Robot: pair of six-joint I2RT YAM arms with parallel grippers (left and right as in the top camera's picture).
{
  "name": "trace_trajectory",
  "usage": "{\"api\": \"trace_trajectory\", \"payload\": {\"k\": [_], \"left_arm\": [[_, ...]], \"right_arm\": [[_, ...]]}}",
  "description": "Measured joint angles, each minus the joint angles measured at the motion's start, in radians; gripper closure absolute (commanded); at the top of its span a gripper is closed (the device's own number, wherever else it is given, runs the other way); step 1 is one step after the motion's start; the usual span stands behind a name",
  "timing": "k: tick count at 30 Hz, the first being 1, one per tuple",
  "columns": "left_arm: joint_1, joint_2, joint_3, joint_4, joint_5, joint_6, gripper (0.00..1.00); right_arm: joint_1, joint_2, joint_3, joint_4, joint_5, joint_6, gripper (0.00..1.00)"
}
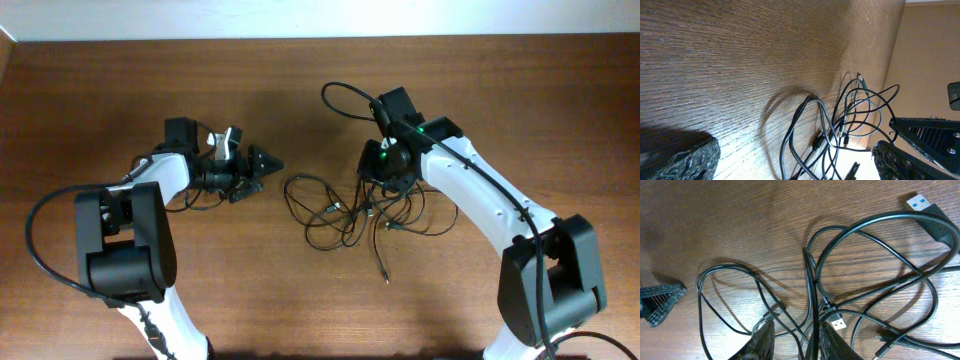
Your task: Untangle cables
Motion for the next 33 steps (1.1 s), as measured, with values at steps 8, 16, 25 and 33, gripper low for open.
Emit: {"api": "trace_trajectory", "payload": {"k": [8,16,25,33], "left_arm": [[0.000,0.000,0.000,0.001,0.000,0.000,0.00],[0.000,0.000,0.000,0.002,0.000,0.000,0.01],[0.000,0.000,0.000,0.002,0.000,0.000,0.01],[0.000,0.000,0.000,0.003,0.000,0.000,0.01]], "right_arm": [[0.000,0.000,-0.006,-0.001,0.000,0.002,0.79],[0.000,0.001,-0.026,0.029,-0.016,0.002,0.78],[0.022,0.002,-0.078,0.138,-0.041,0.005,0.88],[0.018,0.001,-0.079,0.184,-0.171,-0.070,0.96]]}}
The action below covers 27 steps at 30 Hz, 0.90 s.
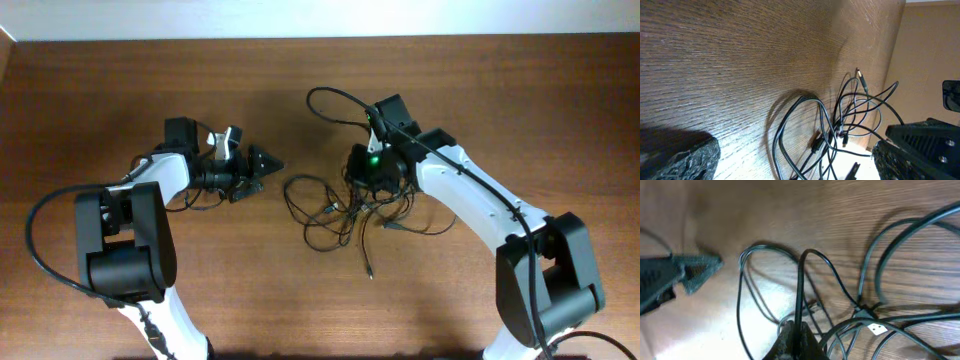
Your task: Untangle cables
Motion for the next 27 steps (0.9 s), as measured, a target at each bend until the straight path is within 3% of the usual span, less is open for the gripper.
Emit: {"api": "trace_trajectory", "payload": {"k": [4,7,14,18,21,27], "left_arm": [[0.000,0.000,0.000,0.000,0.000,0.000,0.01],[0.000,0.000,0.000,0.000,0.000,0.000,0.00],[0.000,0.000,0.000,0.000,-0.001,0.000,0.00],[0.000,0.000,0.000,0.002,-0.001,0.000,0.01],[0.000,0.000,0.000,0.001,0.000,0.000,0.01],[-0.001,0.000,0.000,0.003,-0.001,0.000,0.01]], "right_arm": [[0.006,-0.108,-0.001,0.035,-0.039,-0.106,0.96],[0.011,-0.336,0.006,0.078,-0.061,-0.161,0.96],[0.014,-0.521,0.006,0.559,-0.328,-0.242,0.96],[0.014,-0.633,0.008,0.661,-0.291,-0.227,0.96],[0.014,-0.663,0.018,0.502,-0.148,-0.220,0.96],[-0.013,-0.657,0.020,-0.032,0.234,-0.217,0.96]]}}
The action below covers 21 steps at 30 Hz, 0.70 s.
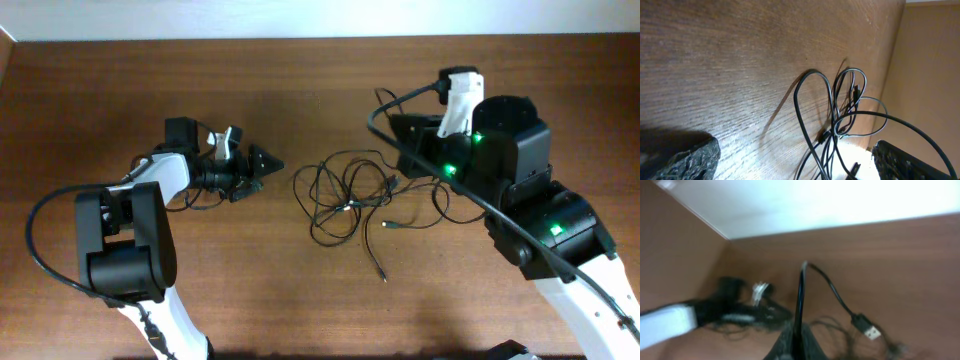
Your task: Untangle cables
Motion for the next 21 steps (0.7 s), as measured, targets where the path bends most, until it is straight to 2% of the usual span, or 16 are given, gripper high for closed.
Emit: {"api": "trace_trajectory", "payload": {"k": [4,7,10,14,15,17,20,21], "left_arm": [[0.000,0.000,0.000,-0.002,0.000,0.000,0.01],[0.000,0.000,0.000,-0.001,0.000,0.000,0.01],[0.000,0.000,0.000,0.000,-0.001,0.000,0.01],[0.000,0.000,0.000,0.000,-0.004,0.000,0.01],[-0.001,0.000,0.000,0.000,-0.004,0.000,0.01],[-0.001,0.000,0.000,0.000,-0.005,0.000,0.01],[-0.001,0.000,0.000,0.000,-0.005,0.000,0.00],[-0.001,0.000,0.000,0.000,-0.005,0.000,0.00]], "right_arm": [[-0.125,-0.001,0.000,-0.308,0.121,0.000,0.96],[-0.325,0.000,-0.008,-0.497,0.285,0.001,0.96],[-0.501,0.011,-0.042,-0.545,0.358,0.000,0.96],[-0.726,0.082,-0.185,-0.509,0.397,0.001,0.95],[-0.759,0.109,-0.220,-0.501,0.397,0.000,0.96],[-0.788,0.141,-0.240,-0.501,0.378,0.017,0.89],[-0.818,0.244,-0.256,-0.497,0.359,0.042,0.88],[-0.818,0.264,-0.256,-0.496,0.356,0.044,0.80]]}}
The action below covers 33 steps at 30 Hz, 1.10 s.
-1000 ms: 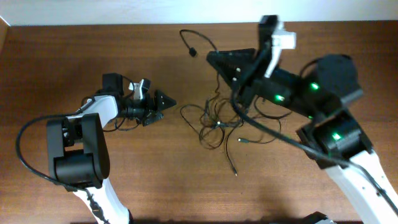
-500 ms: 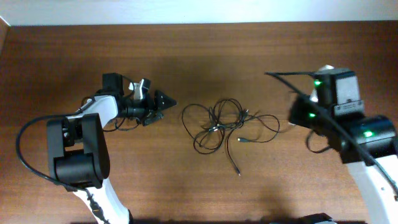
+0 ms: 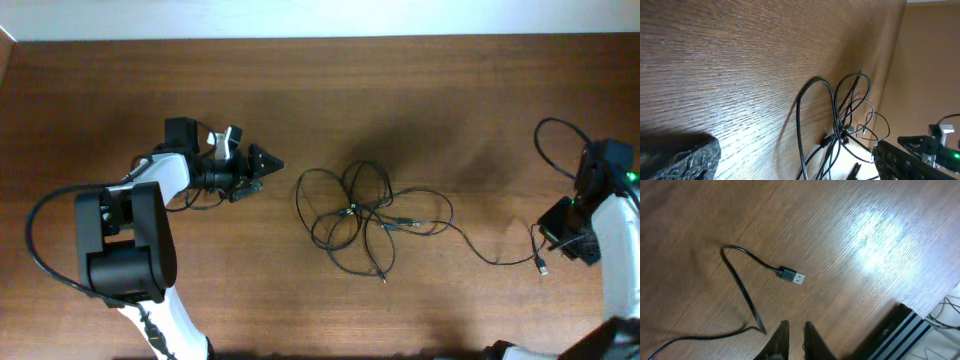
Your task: Untangle cables
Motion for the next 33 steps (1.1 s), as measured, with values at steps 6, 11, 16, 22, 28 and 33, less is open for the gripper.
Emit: {"api": "trace_trajectory", "payload": {"k": [6,11,16,22,28,33], "left_arm": [[0.000,0.000,0.000,0.000,0.000,0.000,0.01],[0.000,0.000,0.000,0.000,0.000,0.000,0.01],[0.000,0.000,0.000,0.000,0.000,0.000,0.01],[0.000,0.000,0.000,0.000,0.000,0.000,0.01],[0.000,0.000,0.000,0.000,-0.001,0.000,0.01],[0.000,0.000,0.000,0.000,-0.001,0.000,0.01]], "right_arm": [[0.000,0.077,0.000,0.013,-0.128,0.003,0.15],[0.017,0.078,0.000,-0.042,-0.677,-0.096,0.17],[0.164,0.078,-0.001,0.016,-0.829,-0.048,0.17],[0.453,0.079,-0.002,0.164,-0.739,0.294,0.17],[0.689,0.080,-0.004,0.262,-0.529,0.605,0.01],[0.739,0.080,-0.004,0.314,-0.472,0.660,0.12]]}}
